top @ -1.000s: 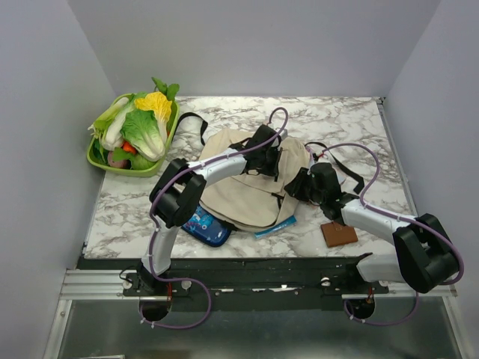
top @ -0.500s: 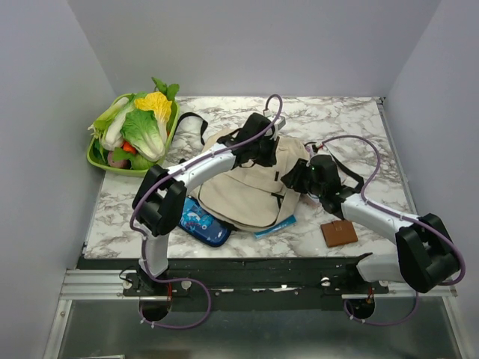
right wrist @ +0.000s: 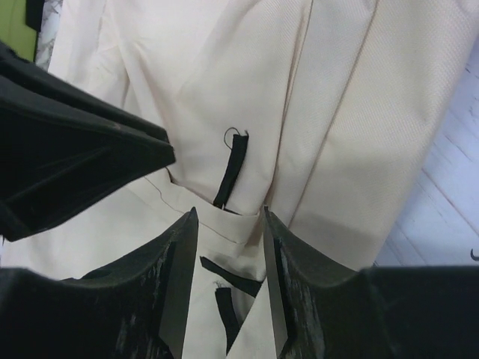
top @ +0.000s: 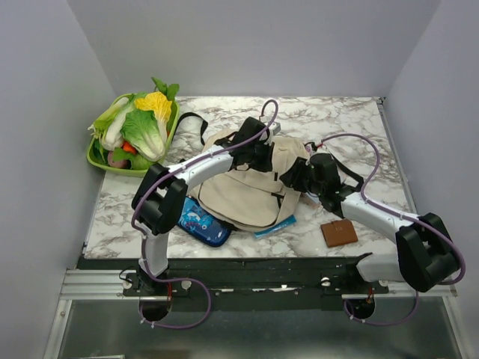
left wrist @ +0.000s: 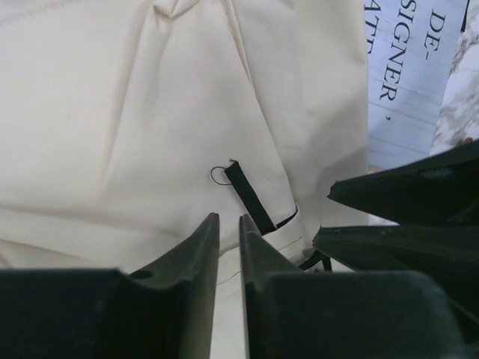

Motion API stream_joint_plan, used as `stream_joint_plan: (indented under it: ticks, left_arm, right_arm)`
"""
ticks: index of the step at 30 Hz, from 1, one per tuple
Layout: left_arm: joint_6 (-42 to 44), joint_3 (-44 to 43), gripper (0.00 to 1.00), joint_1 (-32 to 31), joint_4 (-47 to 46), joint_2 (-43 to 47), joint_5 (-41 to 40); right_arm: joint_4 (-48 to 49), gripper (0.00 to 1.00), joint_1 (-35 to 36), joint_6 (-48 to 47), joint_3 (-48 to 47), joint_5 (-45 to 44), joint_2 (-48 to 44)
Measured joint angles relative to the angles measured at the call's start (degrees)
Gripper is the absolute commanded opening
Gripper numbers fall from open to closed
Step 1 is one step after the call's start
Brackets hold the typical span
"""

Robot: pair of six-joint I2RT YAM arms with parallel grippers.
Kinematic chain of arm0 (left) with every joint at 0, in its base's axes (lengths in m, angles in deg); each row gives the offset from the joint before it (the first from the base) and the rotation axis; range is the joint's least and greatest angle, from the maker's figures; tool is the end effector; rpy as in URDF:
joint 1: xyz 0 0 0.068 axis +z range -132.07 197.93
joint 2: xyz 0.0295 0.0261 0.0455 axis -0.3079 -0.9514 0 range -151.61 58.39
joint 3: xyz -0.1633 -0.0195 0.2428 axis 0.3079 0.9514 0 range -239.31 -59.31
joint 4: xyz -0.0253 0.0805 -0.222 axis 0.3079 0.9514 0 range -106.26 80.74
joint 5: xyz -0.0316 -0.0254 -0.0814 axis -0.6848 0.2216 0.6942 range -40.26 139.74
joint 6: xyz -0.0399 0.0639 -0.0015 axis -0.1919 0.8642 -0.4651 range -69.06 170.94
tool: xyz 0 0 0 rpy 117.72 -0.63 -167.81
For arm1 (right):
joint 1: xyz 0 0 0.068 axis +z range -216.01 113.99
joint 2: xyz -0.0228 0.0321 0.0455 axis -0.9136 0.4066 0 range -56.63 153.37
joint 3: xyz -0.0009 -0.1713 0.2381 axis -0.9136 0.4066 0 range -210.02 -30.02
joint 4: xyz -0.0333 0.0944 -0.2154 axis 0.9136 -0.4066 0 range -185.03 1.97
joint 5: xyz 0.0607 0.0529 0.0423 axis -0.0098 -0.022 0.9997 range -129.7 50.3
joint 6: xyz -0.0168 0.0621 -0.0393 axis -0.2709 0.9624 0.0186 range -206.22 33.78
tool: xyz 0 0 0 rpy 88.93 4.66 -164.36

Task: Pack the student bag
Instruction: Unzip the student bag at the center of the board.

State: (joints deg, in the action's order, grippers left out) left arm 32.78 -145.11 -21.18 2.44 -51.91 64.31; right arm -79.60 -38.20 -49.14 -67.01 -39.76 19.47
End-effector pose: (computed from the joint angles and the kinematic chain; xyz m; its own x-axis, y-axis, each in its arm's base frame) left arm 0.3330 -0.2914 0.2517 -0.7394 0.2124 -0.6389 0.5498 0.7382 -0.3908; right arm 0.2459 0.1295 0.2283 -0.6409 0.3436 -0.6864 -0.0995 0.8495 0.5182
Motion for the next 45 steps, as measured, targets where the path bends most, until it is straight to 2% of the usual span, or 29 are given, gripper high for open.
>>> stream_joint_plan:
  ticks: [1,4,9,18,21,24,25,27,28,31,45]
  left_arm:
    - [-0.35,-0.07,0.44,-0.02,0.0,-0.59,0.48]
    - [-1.73,-0.11,0.51,-0.28,0.11,-2.64,0.94]
    - [-3.56,-0.11,0.52,-1.53,0.24,-4.85,0.87]
    - [-4.9,-1.97,0.5,-3.72,-1.18,-6.58,-0.31]
    - [-5.11,-2.51,0.47,-3.78,-1.31,-7.61,-0.85]
    - [-5.22,-2.6,0.36,-3.76,-1.66,-8.15,-1.16]
    - [-5.22,-2.6,0.28,-3.76,-1.77,-8.17,-1.27]
    - [-5.11,-2.6,0.19,-3.78,-1.99,-8.17,-1.55]
    - [-5.03,-2.6,0.1,-3.78,-2.01,-8.17,-1.79]
    - [-4.9,-2.49,0.0,-3.76,-2.23,-8.2,-2.38]
    - [-3.96,-1.05,0.0,-3.76,-2.6,-6.62,-2.54]
  right_arm:
    - [-0.15,0.49,0.0,0.0,0.33,-0.07,-0.37]
    - [-0.81,0.49,0.0,0.04,1.66,-0.55,-2.36]
    - [-1.22,0.49,0.0,0.5,5.31,-1.9,-7.37]
    - [-1.18,0.47,0.0,1.09,8.04,-2.29,-9.09]
    - [-1.09,0.46,0.0,1.33,8.79,-2.27,-9.09]
    - [-0.94,0.45,0.0,1.51,9.01,-2.27,-9.09]
    - [-0.79,0.44,0.0,1.53,9.01,-2.27,-9.09]
    - [-0.52,0.43,0.0,1.62,9.03,-2.27,-9.09]
    - [-0.44,0.43,0.0,1.7,9.03,-2.27,-9.09]
    - [-0.13,0.41,0.0,1.9,9.14,-2.27,-9.05]
    - [2.32,0.41,0.0,1.9,9.2,-2.05,-5.55]
